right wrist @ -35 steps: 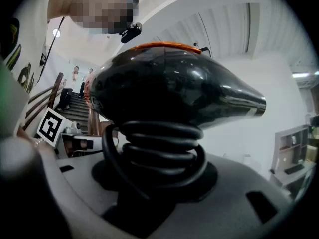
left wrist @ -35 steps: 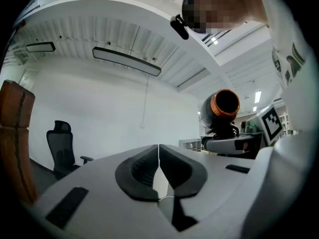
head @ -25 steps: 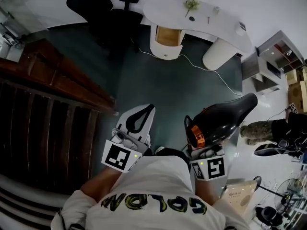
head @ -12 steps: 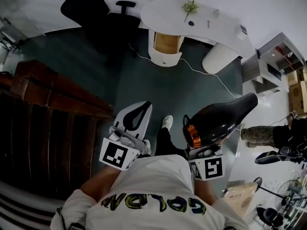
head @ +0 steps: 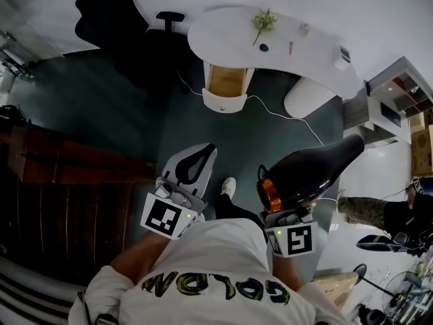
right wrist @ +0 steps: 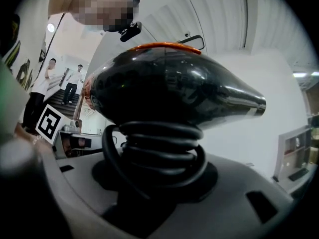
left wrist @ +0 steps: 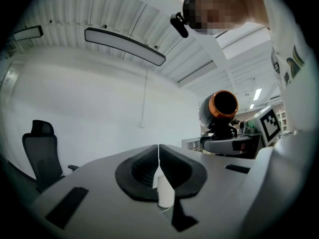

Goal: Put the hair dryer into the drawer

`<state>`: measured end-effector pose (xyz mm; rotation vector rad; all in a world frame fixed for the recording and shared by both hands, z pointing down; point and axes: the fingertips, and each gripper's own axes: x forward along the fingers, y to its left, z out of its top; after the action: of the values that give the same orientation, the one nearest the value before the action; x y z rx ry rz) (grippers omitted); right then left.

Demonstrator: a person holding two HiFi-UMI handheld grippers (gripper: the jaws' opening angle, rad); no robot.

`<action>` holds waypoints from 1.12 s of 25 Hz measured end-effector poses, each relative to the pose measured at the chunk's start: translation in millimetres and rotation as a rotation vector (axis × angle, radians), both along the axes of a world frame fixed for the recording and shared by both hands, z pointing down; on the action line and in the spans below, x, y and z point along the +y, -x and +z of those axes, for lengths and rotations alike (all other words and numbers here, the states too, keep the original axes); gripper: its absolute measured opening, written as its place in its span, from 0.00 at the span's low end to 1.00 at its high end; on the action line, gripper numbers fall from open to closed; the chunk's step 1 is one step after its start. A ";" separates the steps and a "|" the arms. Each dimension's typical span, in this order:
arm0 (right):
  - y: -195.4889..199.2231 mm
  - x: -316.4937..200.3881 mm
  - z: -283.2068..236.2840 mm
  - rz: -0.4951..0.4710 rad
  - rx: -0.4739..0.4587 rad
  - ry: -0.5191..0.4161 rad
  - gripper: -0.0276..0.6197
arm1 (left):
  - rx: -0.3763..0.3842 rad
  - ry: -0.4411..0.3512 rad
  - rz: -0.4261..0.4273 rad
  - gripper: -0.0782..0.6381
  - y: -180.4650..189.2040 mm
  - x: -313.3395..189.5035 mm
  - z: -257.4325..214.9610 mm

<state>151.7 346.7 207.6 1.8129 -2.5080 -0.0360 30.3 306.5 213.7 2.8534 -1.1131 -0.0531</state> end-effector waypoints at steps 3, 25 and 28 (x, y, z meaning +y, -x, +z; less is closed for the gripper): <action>-25.9 -28.6 1.6 -0.015 0.004 -0.002 0.43 | -0.011 -0.001 -0.015 0.13 -23.8 -26.4 1.1; -23.7 -183.0 23.0 -0.182 0.022 0.044 0.43 | 0.009 0.027 -0.163 0.13 -20.6 -158.3 16.6; -10.8 -217.1 24.8 -0.191 0.030 0.042 0.43 | 0.015 0.024 -0.167 0.13 -8.4 -190.8 19.7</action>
<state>162.5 129.6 232.5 1.5411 -2.6304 -0.0167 38.7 115.8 233.5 2.7281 -1.3365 -0.0701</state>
